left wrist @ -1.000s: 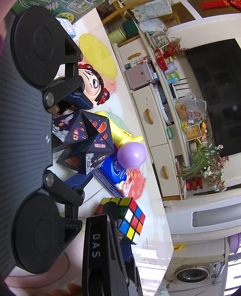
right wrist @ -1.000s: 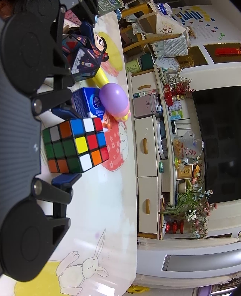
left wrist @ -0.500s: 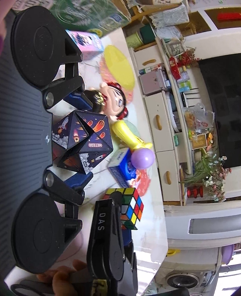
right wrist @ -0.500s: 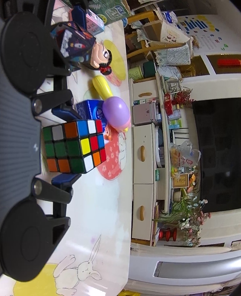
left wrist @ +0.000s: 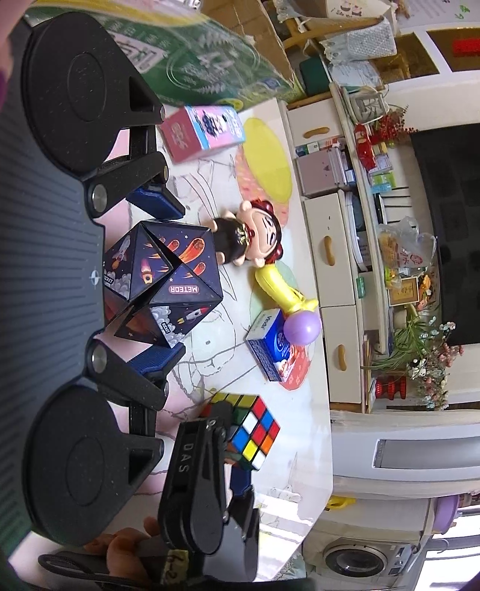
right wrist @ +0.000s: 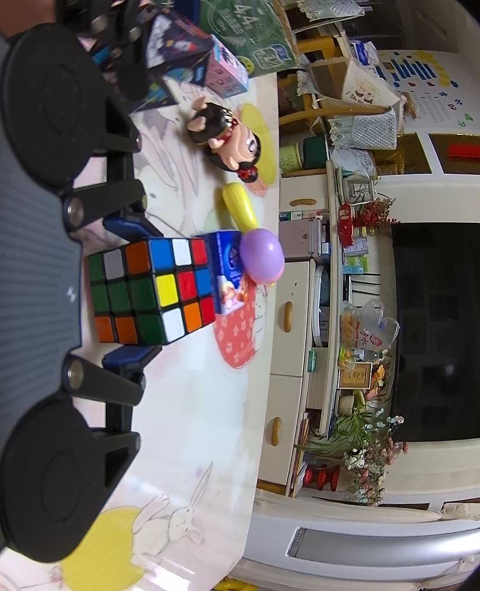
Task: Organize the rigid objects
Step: 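Close left tool on dark star-print puzzle cube while right tool holds Rubik's cube, then carry puzzle cube and Rubik's cube into the cardboard box and open both tools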
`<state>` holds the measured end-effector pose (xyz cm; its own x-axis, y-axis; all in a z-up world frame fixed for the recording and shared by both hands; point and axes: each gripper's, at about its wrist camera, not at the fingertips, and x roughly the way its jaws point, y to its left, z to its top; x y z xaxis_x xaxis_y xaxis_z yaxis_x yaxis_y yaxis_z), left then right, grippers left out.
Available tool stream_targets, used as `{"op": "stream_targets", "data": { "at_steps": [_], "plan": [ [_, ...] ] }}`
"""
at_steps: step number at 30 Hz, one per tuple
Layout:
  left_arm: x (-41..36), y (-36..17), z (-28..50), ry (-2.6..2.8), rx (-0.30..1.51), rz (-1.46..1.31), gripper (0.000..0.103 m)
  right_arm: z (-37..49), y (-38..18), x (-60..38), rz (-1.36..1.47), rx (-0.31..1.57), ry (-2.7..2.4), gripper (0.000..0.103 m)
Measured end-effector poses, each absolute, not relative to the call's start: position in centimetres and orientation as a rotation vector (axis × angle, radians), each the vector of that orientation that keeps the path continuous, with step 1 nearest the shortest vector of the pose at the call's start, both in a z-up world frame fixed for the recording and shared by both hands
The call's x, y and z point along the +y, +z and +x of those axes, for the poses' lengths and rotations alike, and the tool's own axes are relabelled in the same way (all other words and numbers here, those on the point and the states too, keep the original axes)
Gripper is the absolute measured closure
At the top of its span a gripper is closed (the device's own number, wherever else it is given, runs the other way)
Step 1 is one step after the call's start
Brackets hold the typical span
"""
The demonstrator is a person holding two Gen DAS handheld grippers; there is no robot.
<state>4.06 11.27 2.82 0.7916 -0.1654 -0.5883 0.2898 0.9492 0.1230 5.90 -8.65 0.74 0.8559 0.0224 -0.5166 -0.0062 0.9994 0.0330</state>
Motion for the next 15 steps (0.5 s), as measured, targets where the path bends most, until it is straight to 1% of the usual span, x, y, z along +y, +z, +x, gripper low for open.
{"op": "stream_targets", "data": {
  "at_steps": [6,15],
  "plan": [
    [12.2,3.1,4.0,-0.241,0.61,0.201,0.012,4.4,0.9,-7.5,0.024,0.533,-0.017,0.048],
    [13.1,4.4,3.0,-0.278,0.576,0.164,0.012,2.2,1.3,-5.0,0.067,0.567,-0.019,0.048]
  ]
}}
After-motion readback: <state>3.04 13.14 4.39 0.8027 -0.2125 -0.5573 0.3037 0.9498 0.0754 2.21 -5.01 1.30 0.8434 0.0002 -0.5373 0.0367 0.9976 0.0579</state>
